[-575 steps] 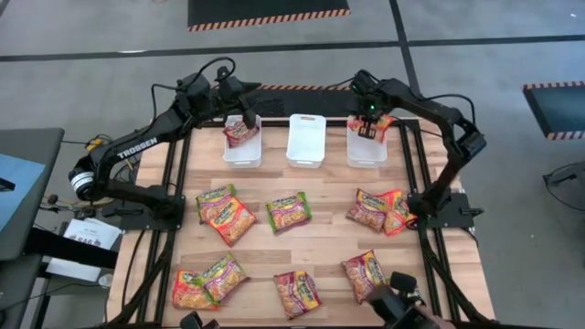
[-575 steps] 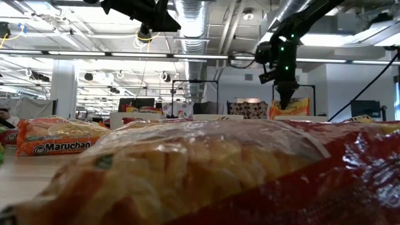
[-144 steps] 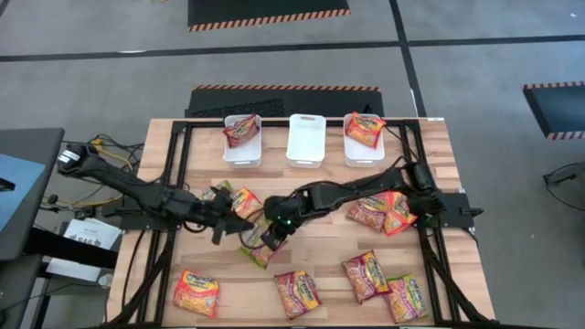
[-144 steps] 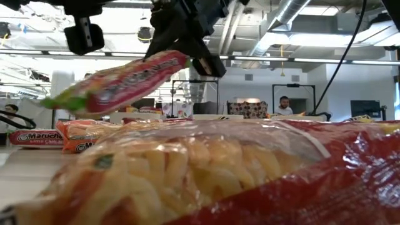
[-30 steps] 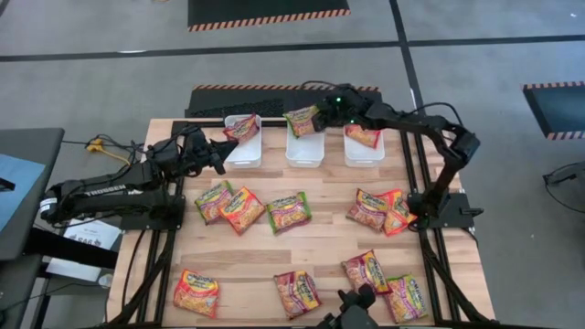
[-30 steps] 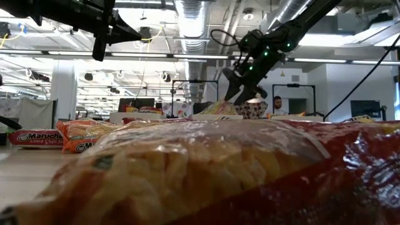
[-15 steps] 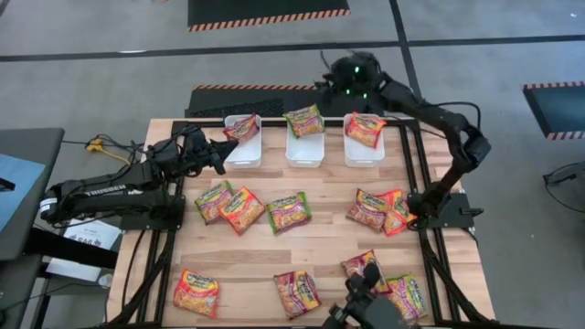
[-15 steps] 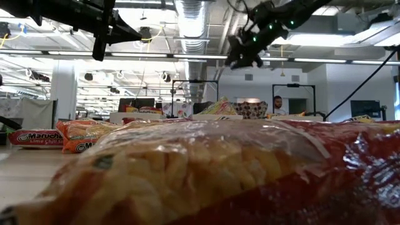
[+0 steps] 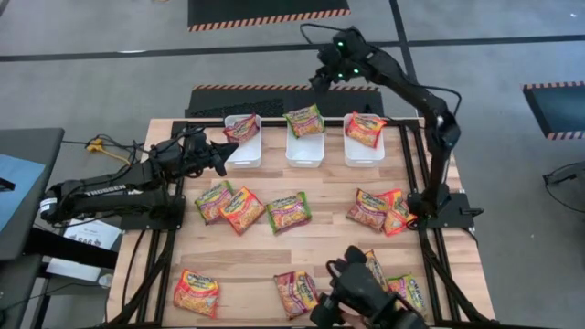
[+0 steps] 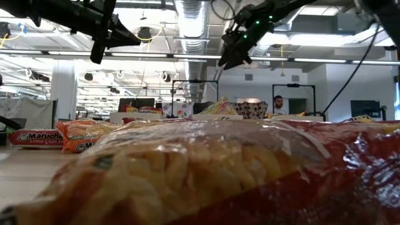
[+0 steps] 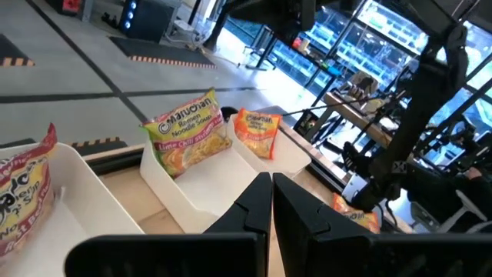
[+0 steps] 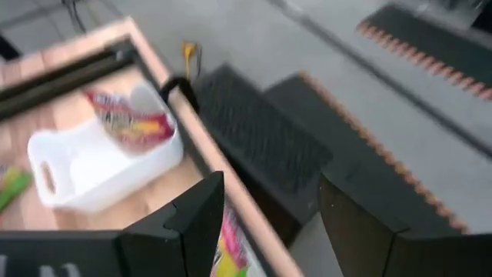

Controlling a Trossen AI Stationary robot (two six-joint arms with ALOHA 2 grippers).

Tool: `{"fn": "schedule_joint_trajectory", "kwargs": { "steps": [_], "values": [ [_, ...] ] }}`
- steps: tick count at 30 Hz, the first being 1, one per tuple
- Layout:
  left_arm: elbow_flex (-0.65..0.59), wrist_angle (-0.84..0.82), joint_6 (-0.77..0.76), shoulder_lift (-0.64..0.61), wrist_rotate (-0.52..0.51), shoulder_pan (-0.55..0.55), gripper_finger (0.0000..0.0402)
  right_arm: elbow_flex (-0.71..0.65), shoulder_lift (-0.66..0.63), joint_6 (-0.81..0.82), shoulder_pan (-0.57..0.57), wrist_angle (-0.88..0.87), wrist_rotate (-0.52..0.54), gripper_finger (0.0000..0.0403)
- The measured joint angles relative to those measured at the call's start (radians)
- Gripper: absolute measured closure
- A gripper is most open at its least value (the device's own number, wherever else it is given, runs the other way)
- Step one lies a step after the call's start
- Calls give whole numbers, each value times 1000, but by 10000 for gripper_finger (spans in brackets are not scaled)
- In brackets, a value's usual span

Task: Sort Maruchan noodles
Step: Put the green noodle pack into the middle white bin

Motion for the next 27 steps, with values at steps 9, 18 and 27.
{"fn": "schedule_joint_trajectory", "kwargs": {
  "steps": [9,18,27],
  "values": [
    [0,1,-3,0,21,0,401,185,151,-11,25,-235,1,168],
    [0,1,-11,0,27,0,401,180,170,-34,39,-250,13,168],
    [0,1,-11,0,26,0,401,171,224,-42,49,-306,15,168]
  ]
}}
